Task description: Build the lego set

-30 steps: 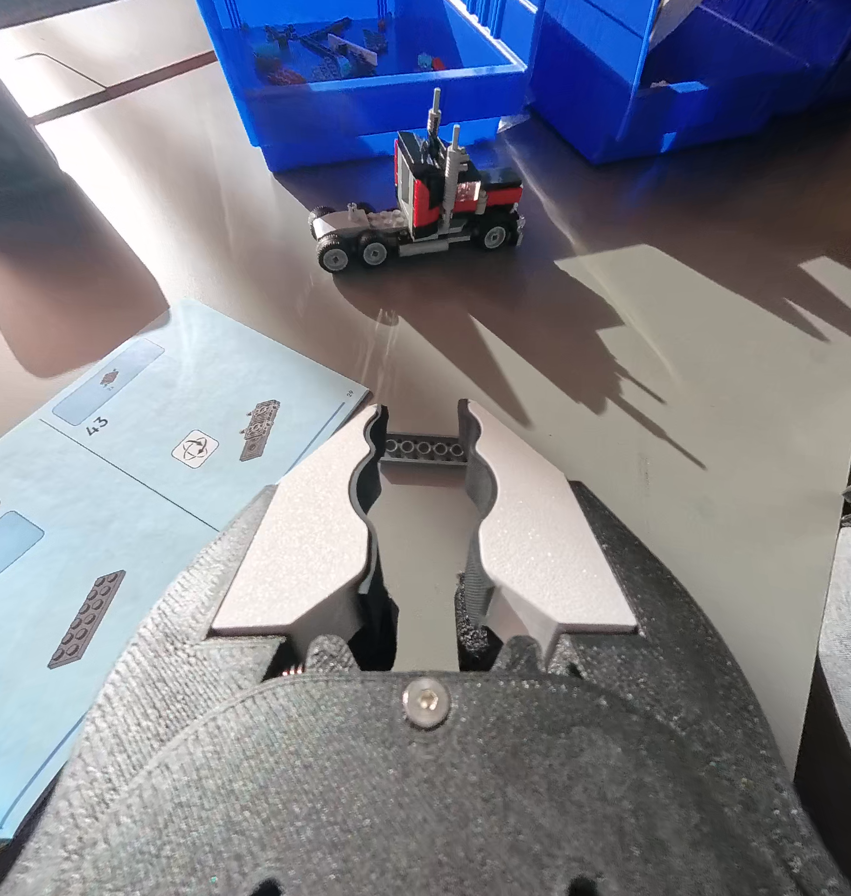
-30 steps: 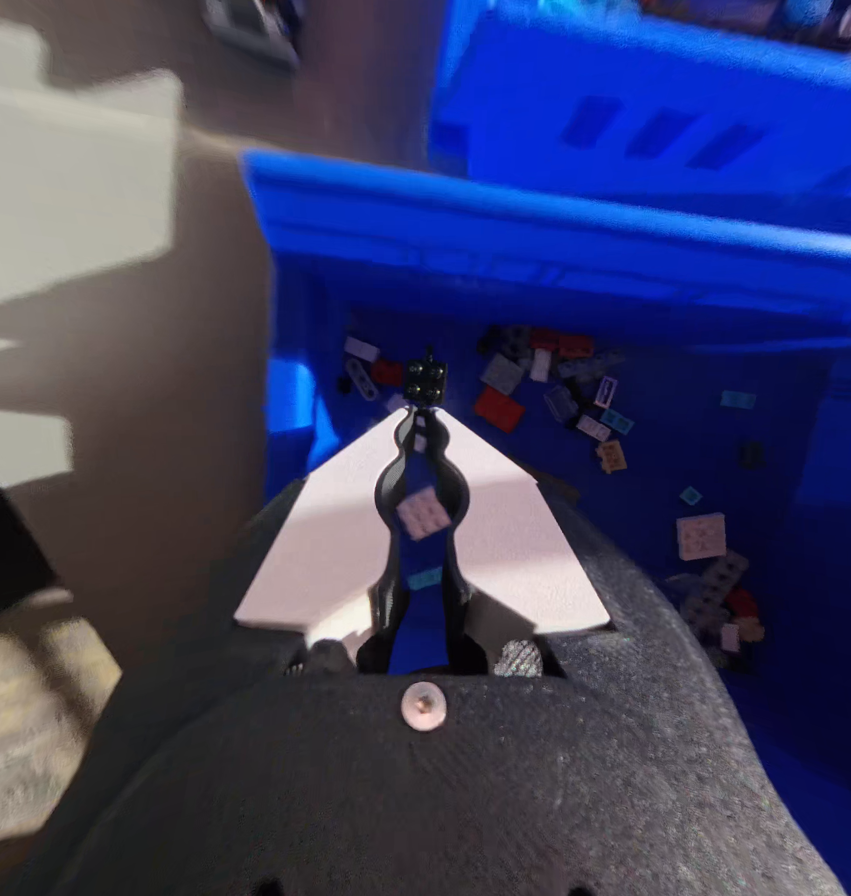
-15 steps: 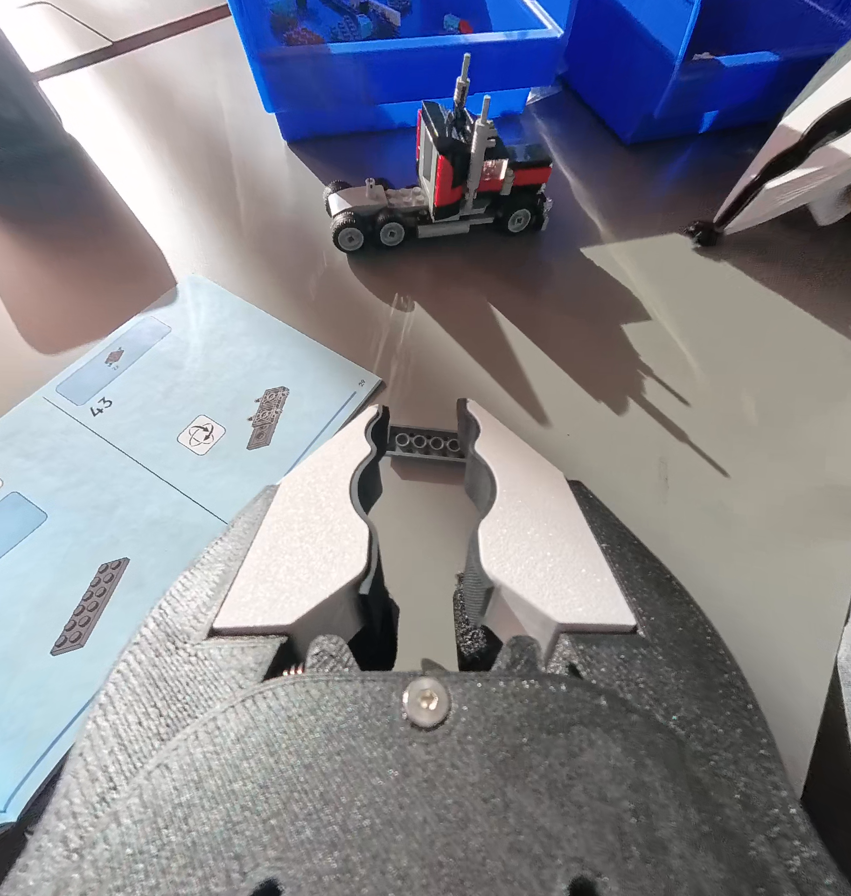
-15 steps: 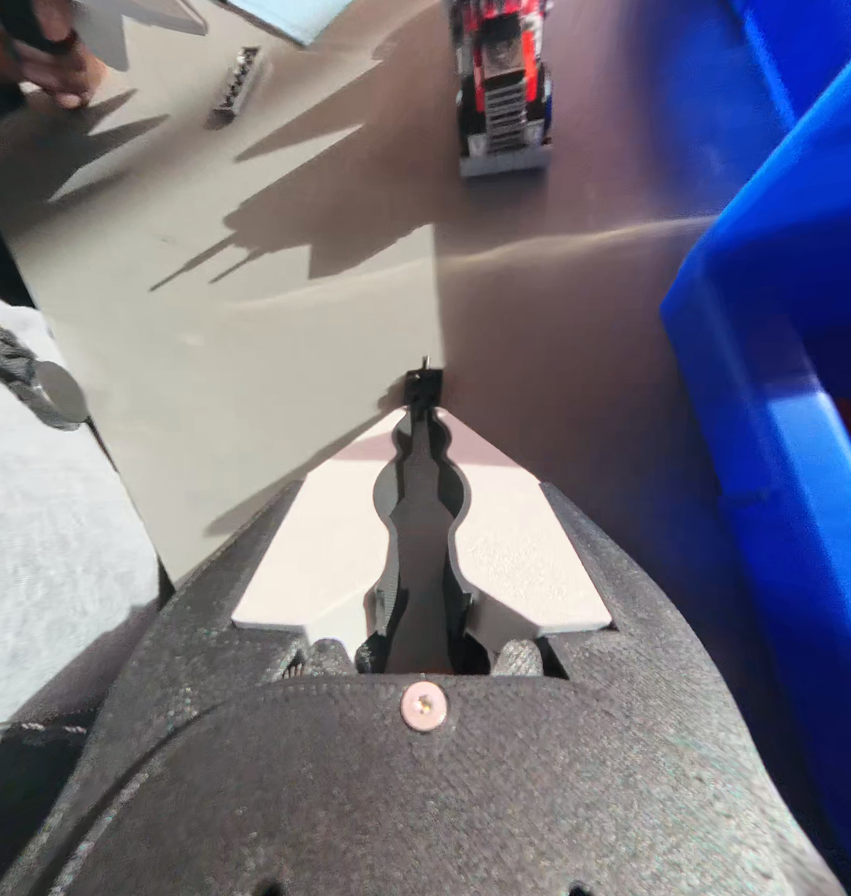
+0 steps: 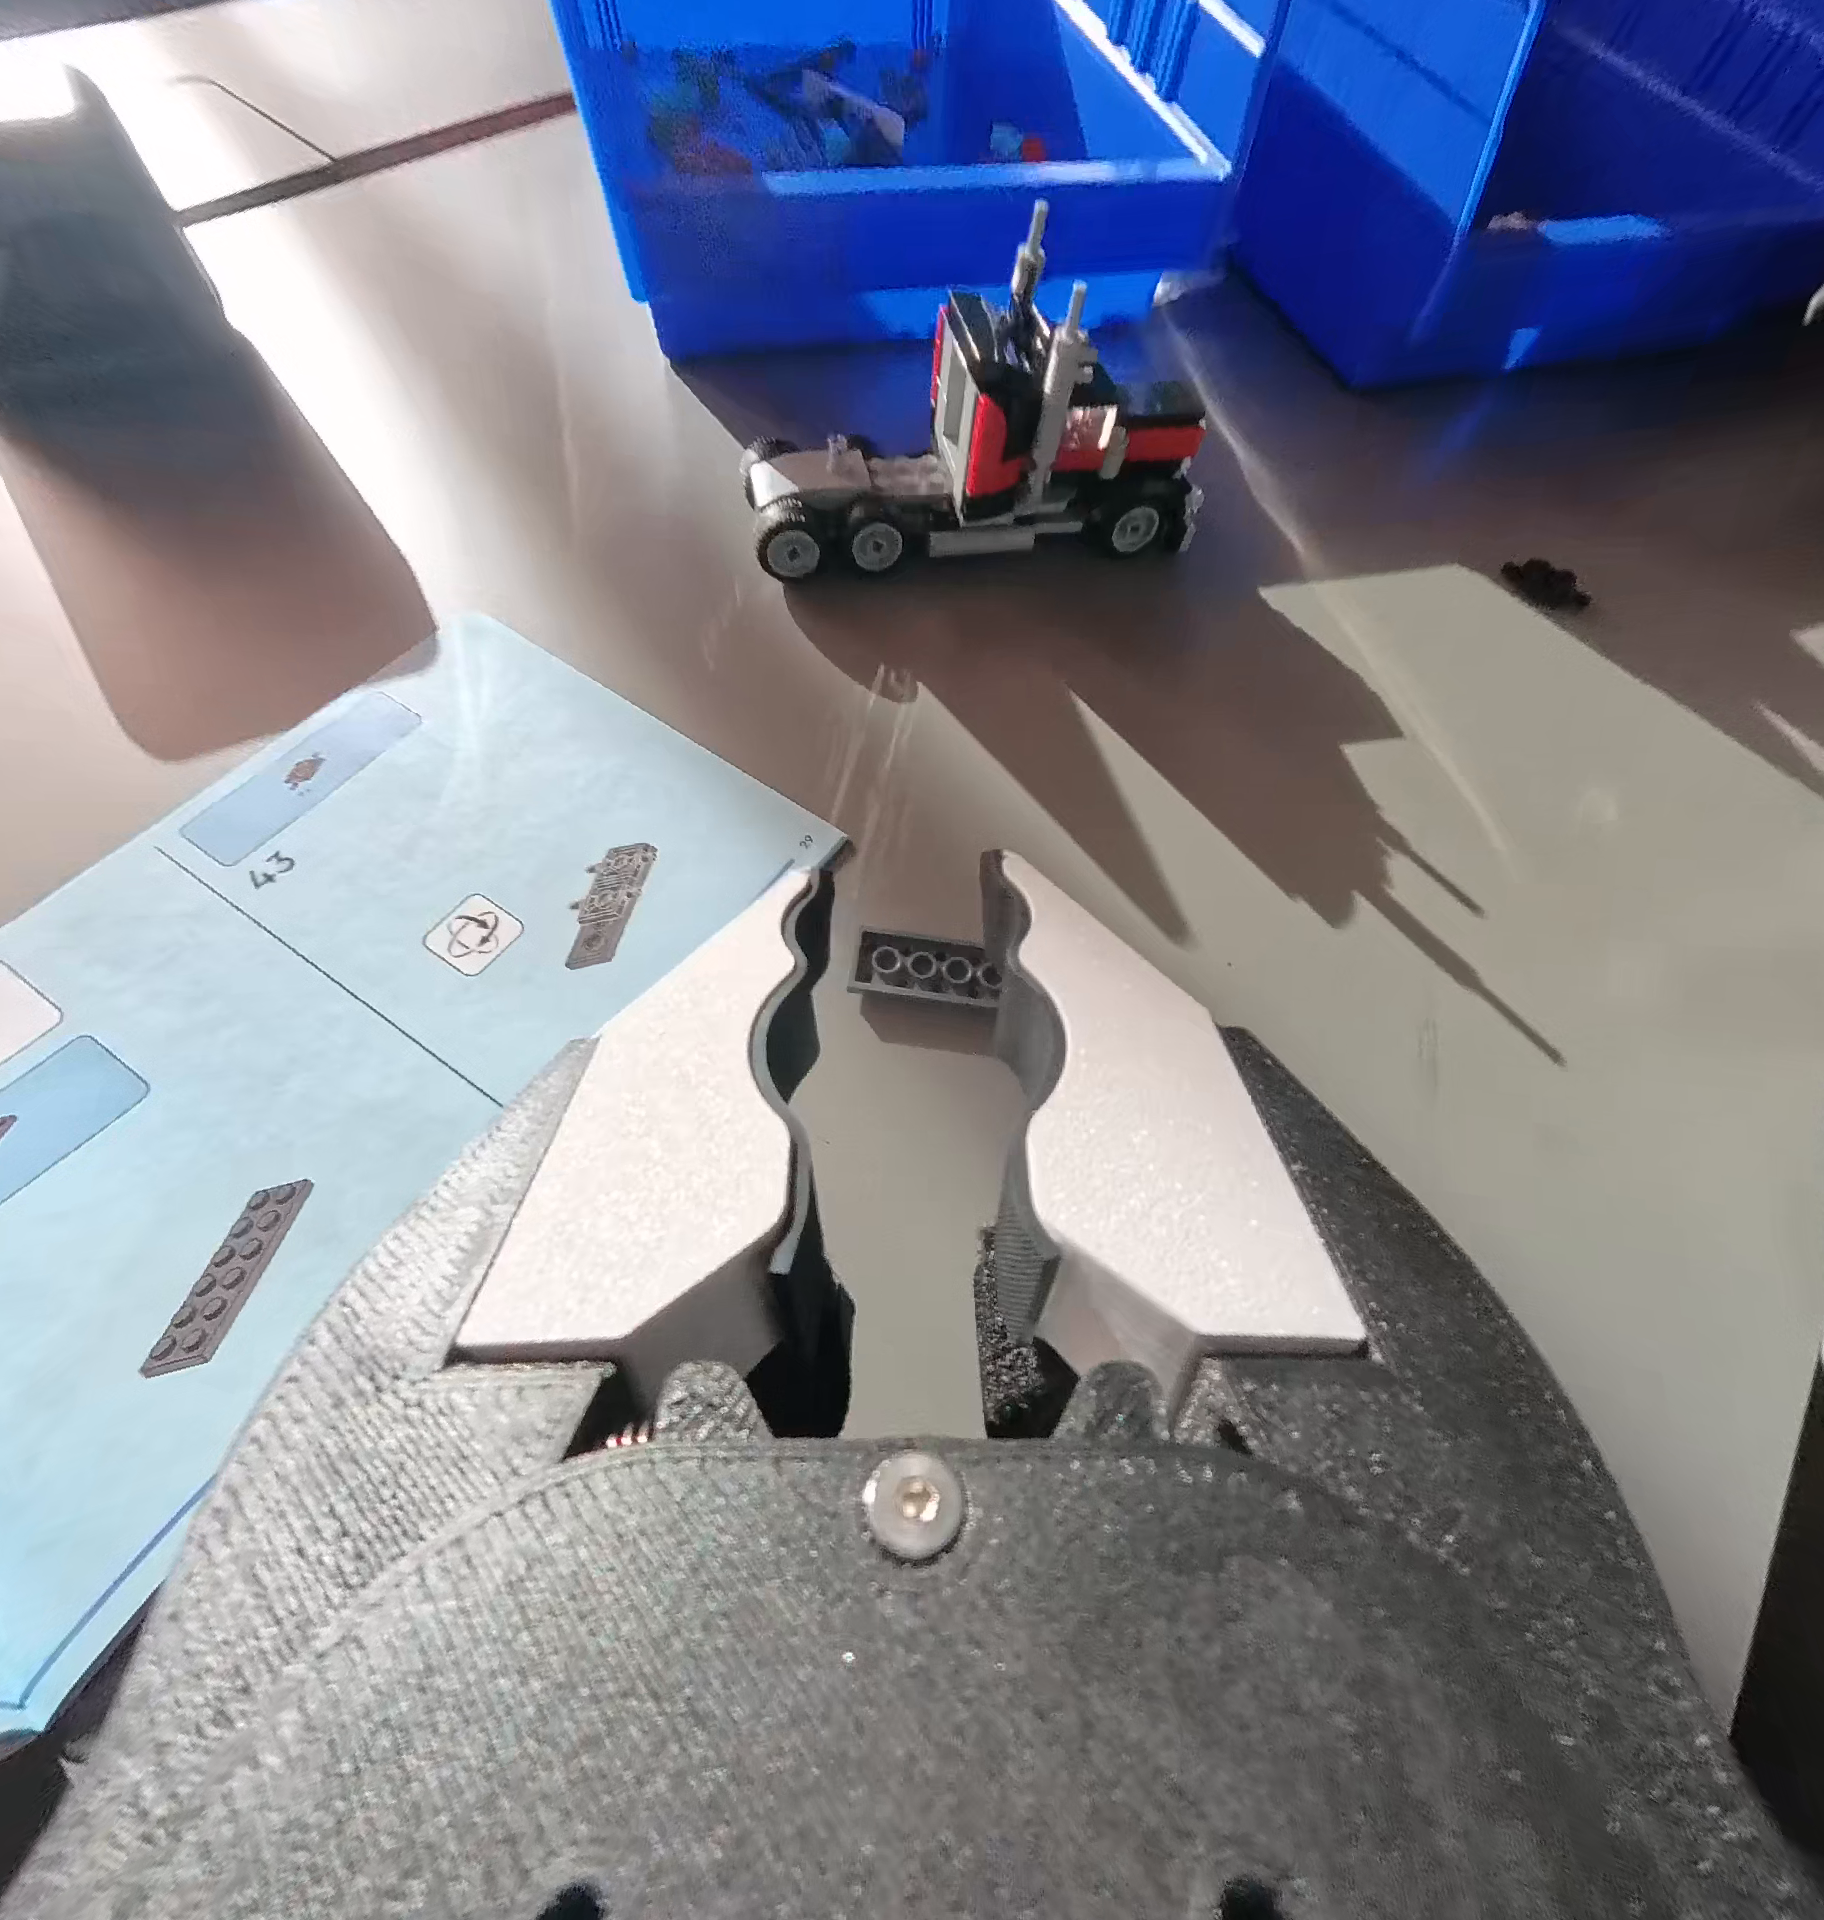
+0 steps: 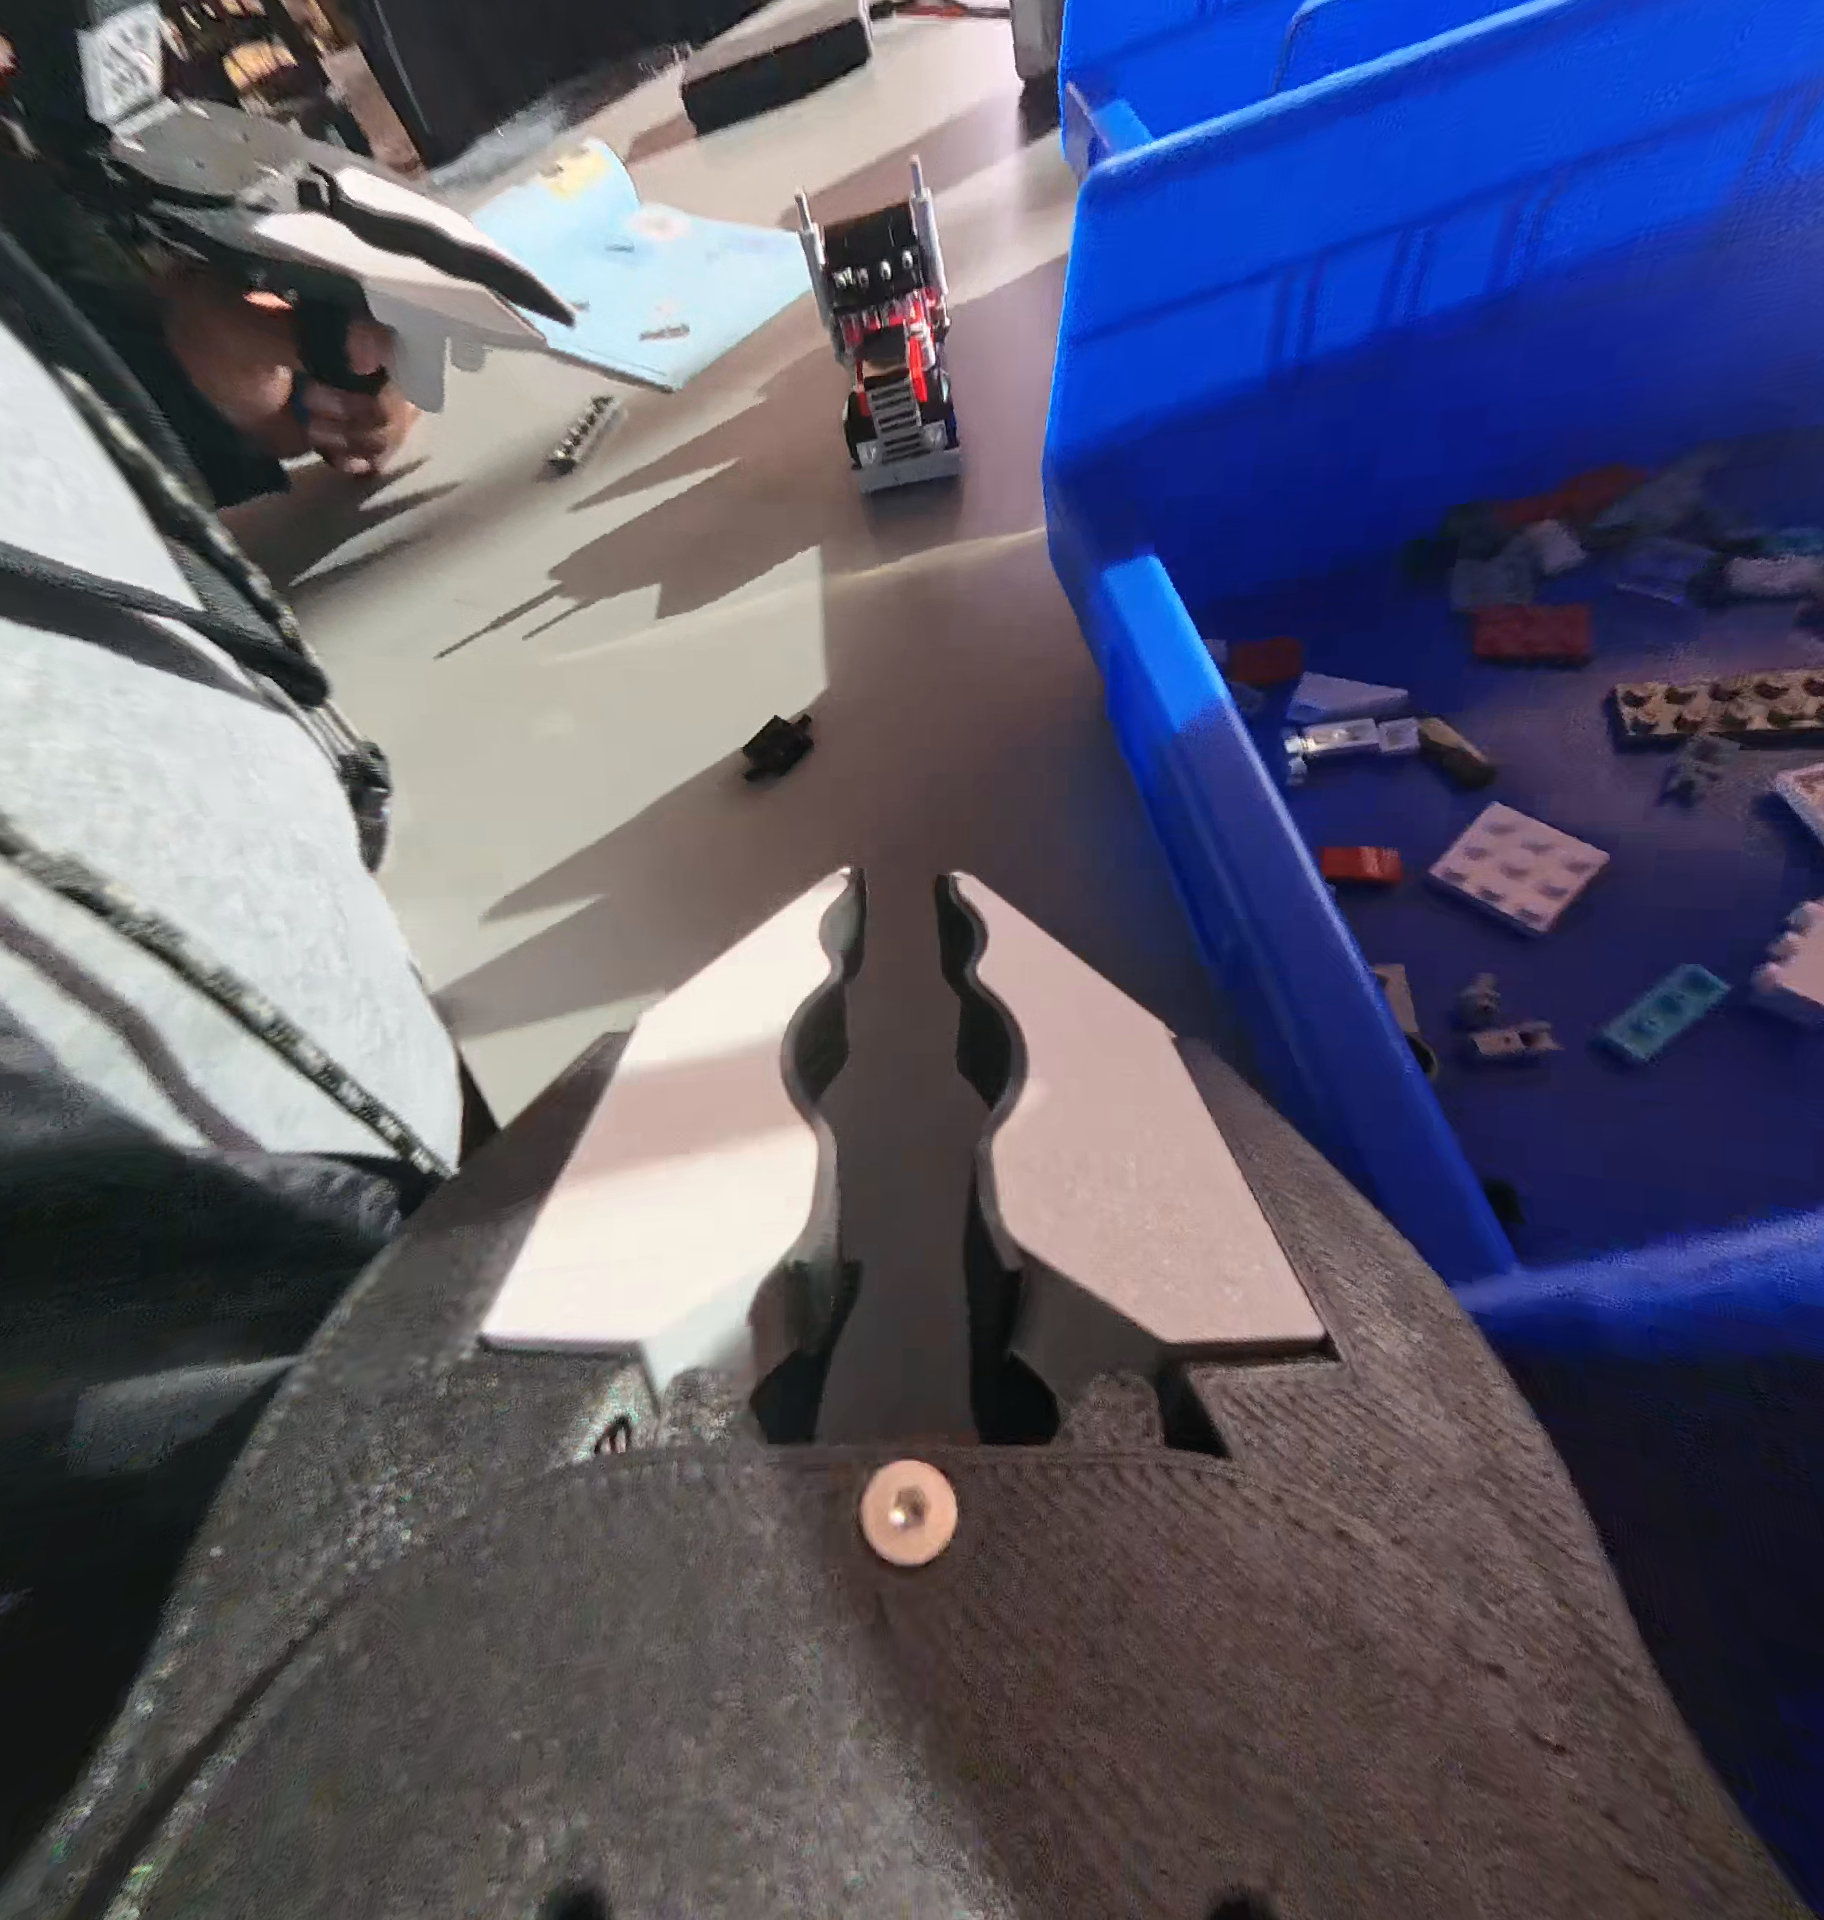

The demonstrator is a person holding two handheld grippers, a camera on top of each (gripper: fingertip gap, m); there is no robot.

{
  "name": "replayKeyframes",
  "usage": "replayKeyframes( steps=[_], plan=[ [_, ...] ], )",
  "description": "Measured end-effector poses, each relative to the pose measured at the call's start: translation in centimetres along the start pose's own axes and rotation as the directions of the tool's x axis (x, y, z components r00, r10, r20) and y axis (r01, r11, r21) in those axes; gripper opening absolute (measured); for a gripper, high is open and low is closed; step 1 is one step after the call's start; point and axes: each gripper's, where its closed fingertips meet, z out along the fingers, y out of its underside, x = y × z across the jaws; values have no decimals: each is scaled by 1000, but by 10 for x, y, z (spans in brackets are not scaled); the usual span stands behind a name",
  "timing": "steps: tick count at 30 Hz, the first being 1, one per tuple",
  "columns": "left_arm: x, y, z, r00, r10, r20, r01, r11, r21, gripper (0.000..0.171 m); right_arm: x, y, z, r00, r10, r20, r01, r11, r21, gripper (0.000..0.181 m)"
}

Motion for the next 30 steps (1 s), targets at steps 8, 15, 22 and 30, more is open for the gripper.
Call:
replayKeyframes(
  steps=[8,15,22,30],
  plan=[
    [-10,-4,-3,998,-63,27,62,998,34,33,7,5,-41,998,7,59,-15,992,126,16],
    [-23,-6,-5,987,-135,86,131,990,56,34,22,10,-79,999,14,53,-24,980,195,16],
    [-26,-3,-2,984,-127,124,124,992,28,33,71,-14,-161,994,-45,-94,53,996,75,16],
    [-23,-3,-2,987,-91,132,88,996,26,32,240,22,-194,826,-79,-558,-214,872,-439,31]
  ],
)
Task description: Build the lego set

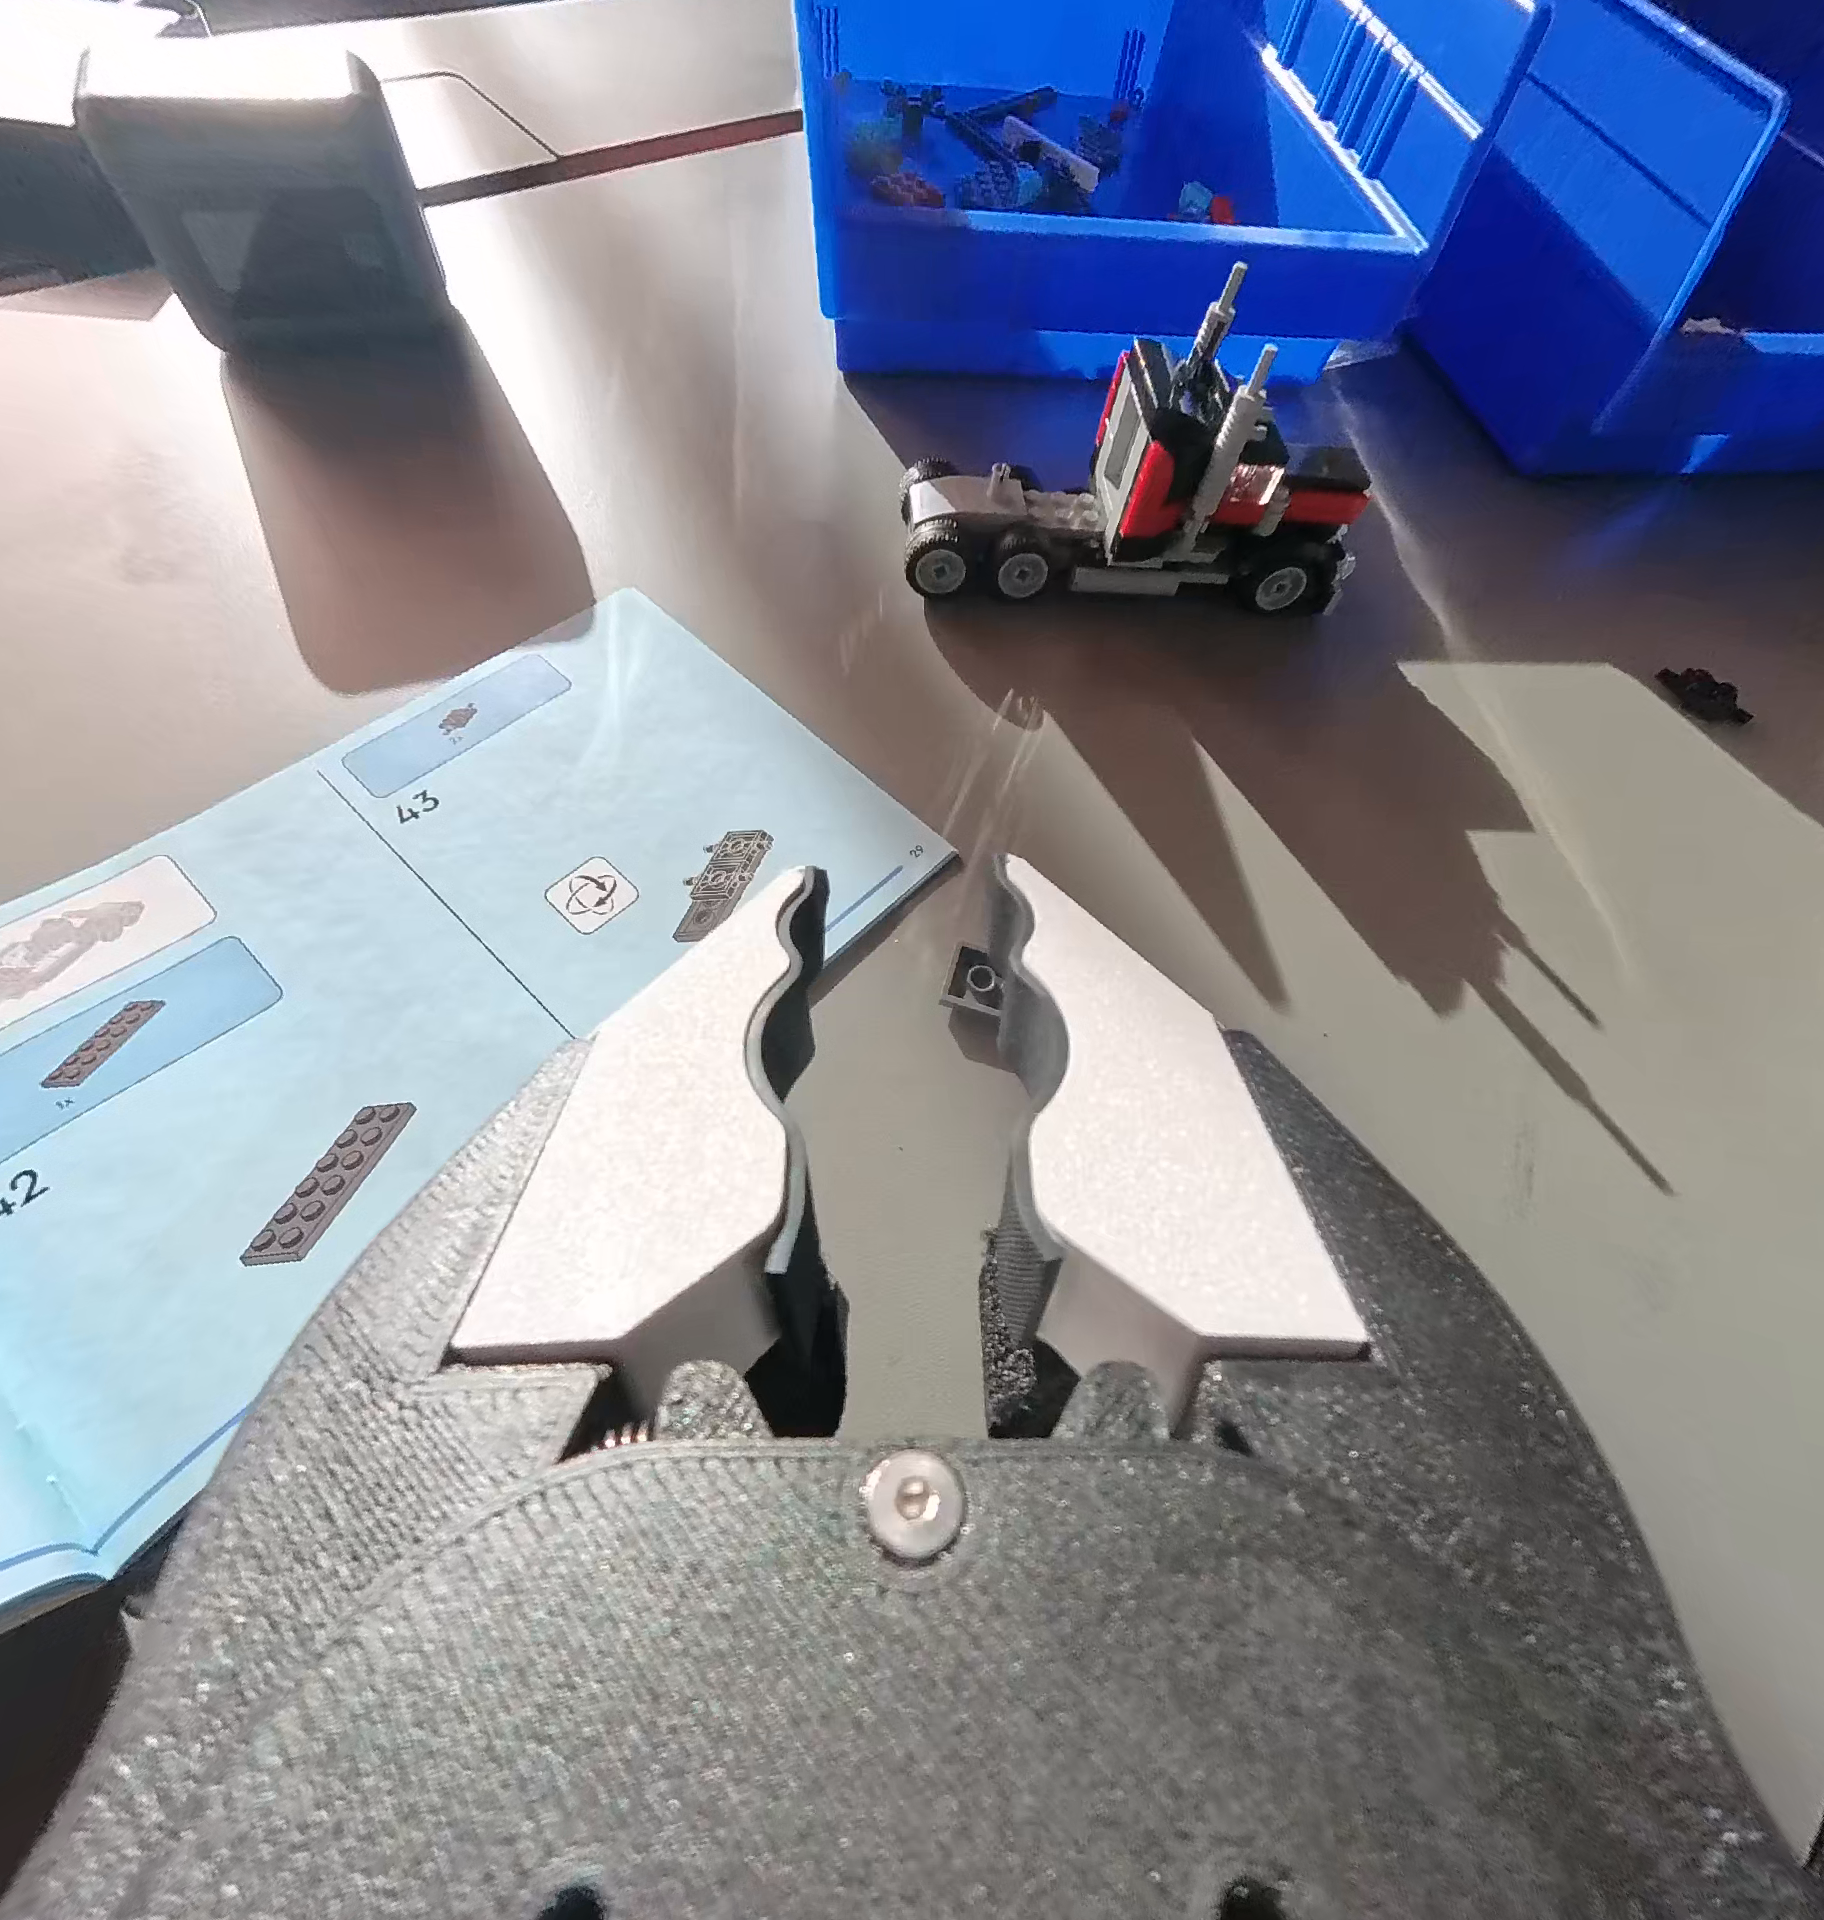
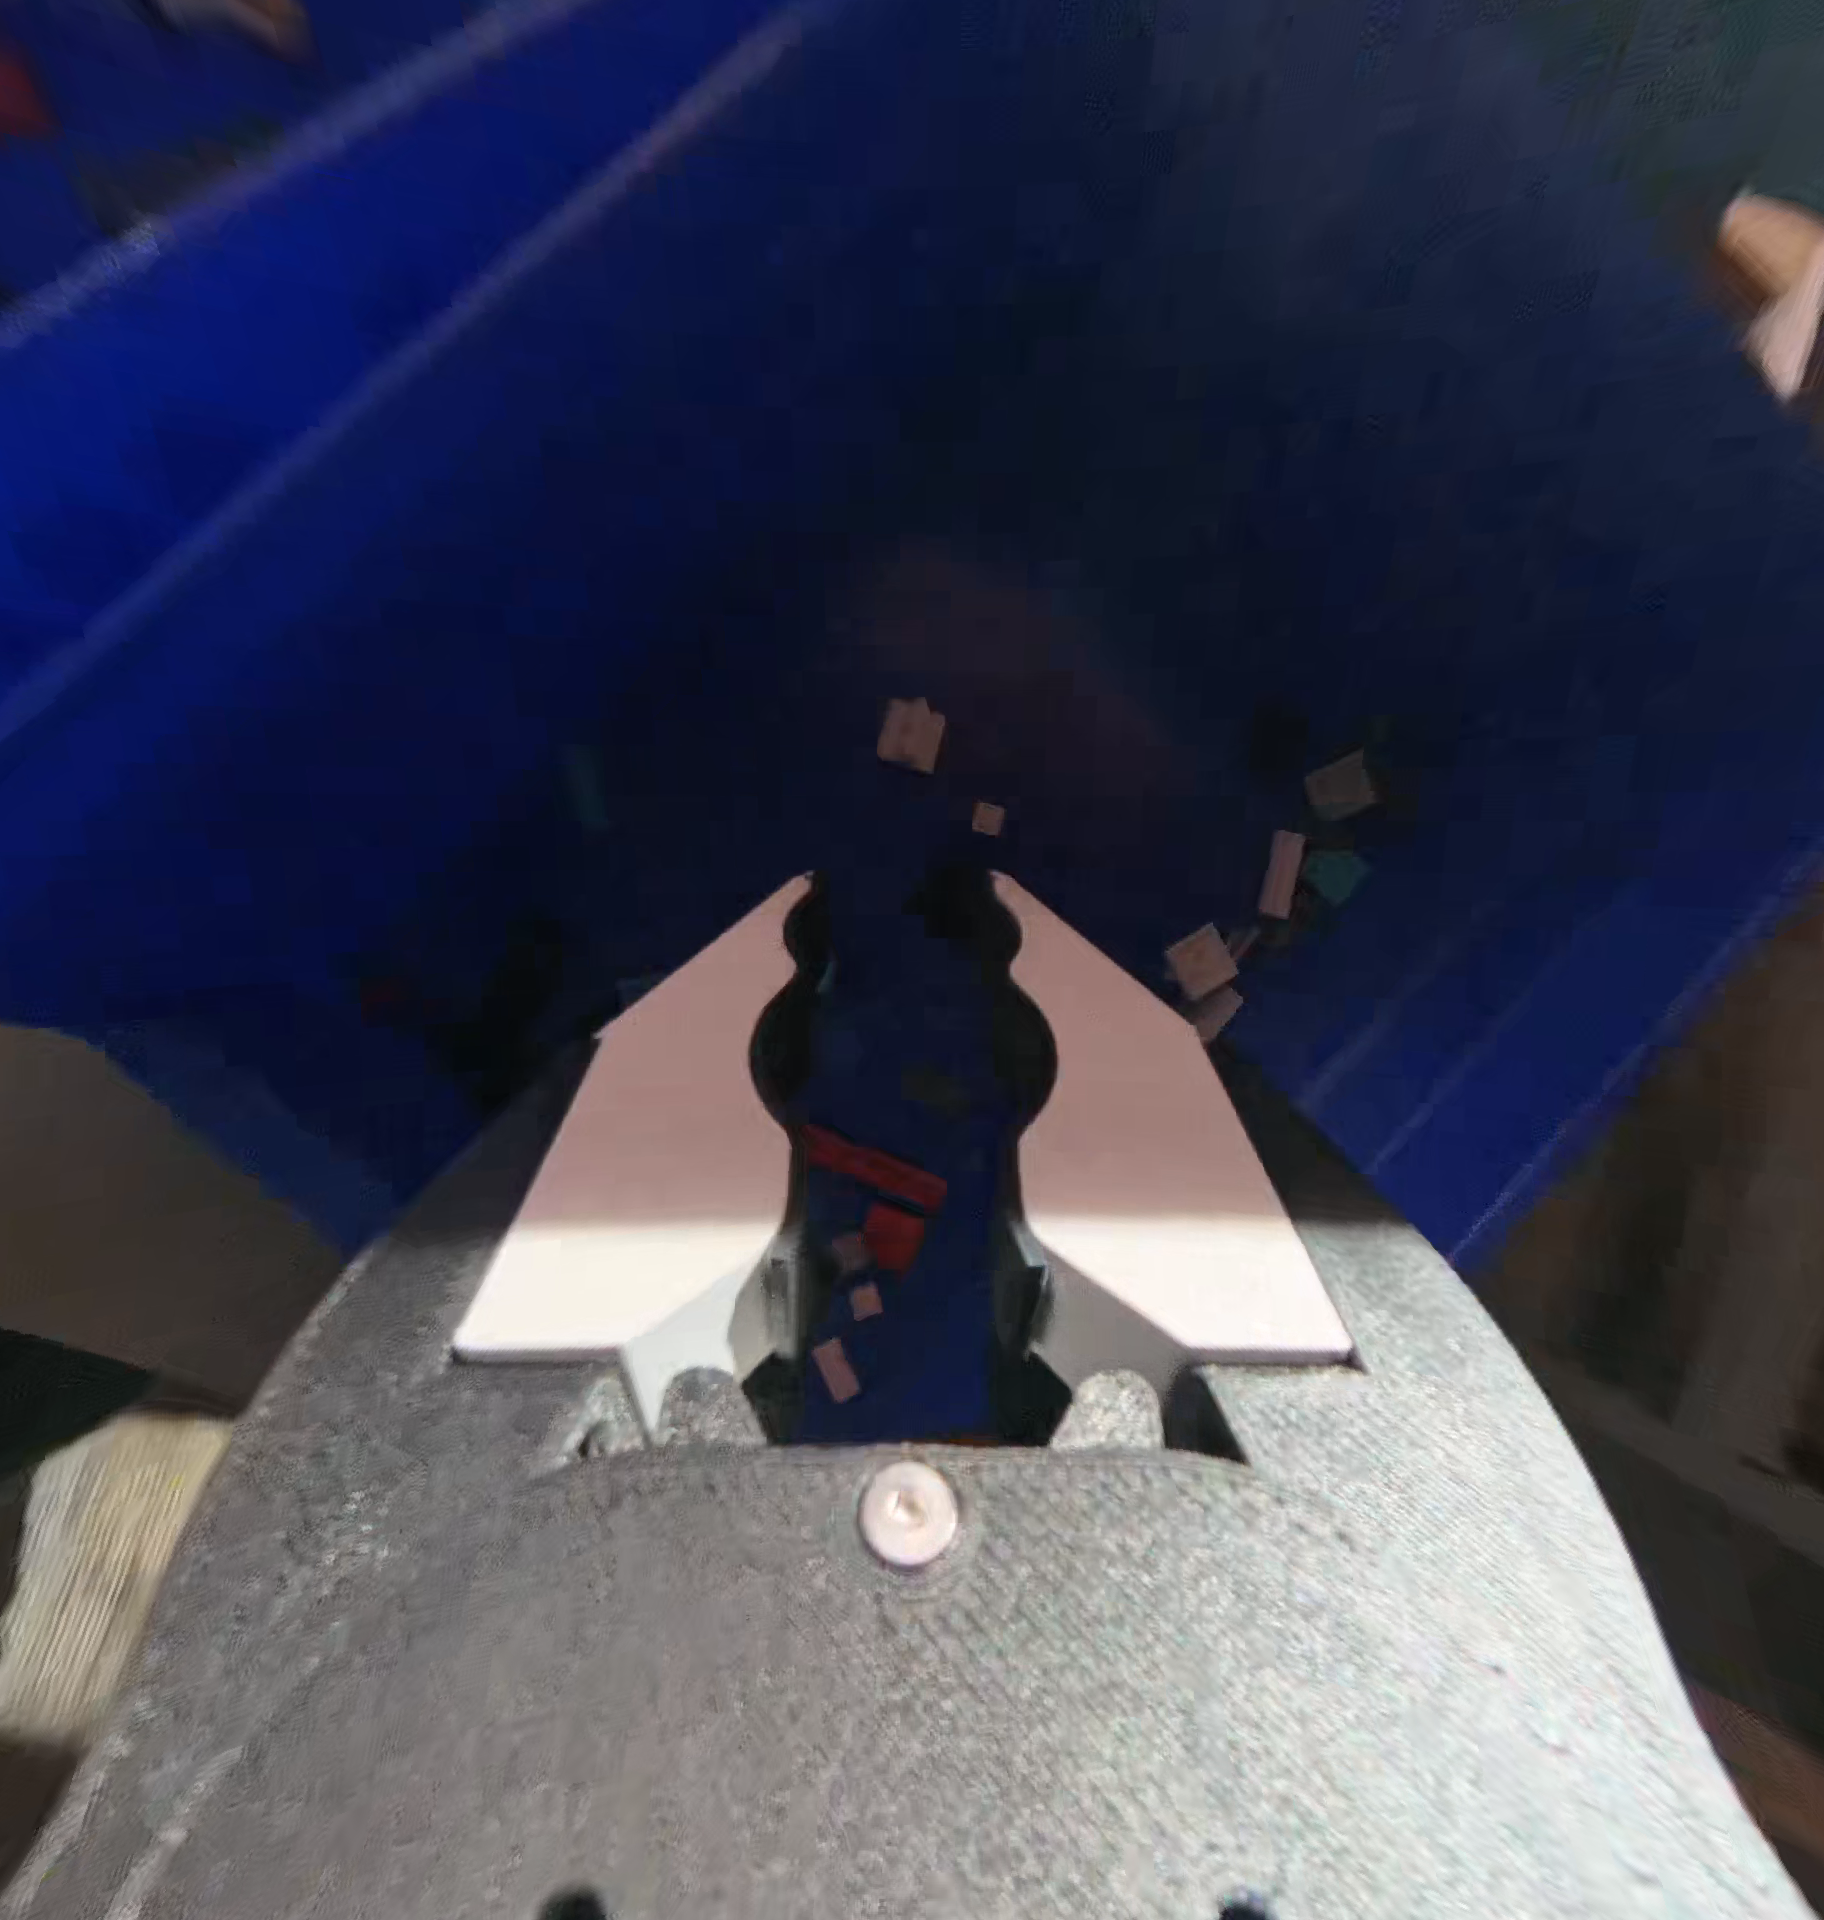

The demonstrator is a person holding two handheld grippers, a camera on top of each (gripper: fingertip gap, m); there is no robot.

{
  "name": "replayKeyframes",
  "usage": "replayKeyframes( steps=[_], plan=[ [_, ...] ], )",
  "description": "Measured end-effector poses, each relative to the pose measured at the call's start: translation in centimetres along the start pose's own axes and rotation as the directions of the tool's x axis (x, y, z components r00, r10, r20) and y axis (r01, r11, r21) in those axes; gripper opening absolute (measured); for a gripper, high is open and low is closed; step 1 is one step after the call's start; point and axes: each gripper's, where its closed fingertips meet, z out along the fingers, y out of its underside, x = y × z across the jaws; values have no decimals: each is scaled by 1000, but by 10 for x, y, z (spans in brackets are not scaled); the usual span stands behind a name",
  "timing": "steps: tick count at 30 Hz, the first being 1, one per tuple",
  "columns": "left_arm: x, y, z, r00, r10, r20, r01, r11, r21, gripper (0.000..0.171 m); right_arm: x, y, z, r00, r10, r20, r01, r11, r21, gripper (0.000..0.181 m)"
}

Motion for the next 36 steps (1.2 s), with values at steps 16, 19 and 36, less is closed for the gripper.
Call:
replayKeyframes(
  steps=[16,19,36],
  plan=[
    [3,-20,-21,994,-50,-93,66,982,179,32,2,35,56,997,1,73,29,911,-411,20],
    [-1,-23,-24,992,-84,-97,102,973,205,32,-5,17,37,1000,20,18,-12,938,-346,21],
    [-7,8,-64,933,-256,-254,292,950,114,32,-450,-190,6,745,-433,508,313,899,307,19]
  ],
)
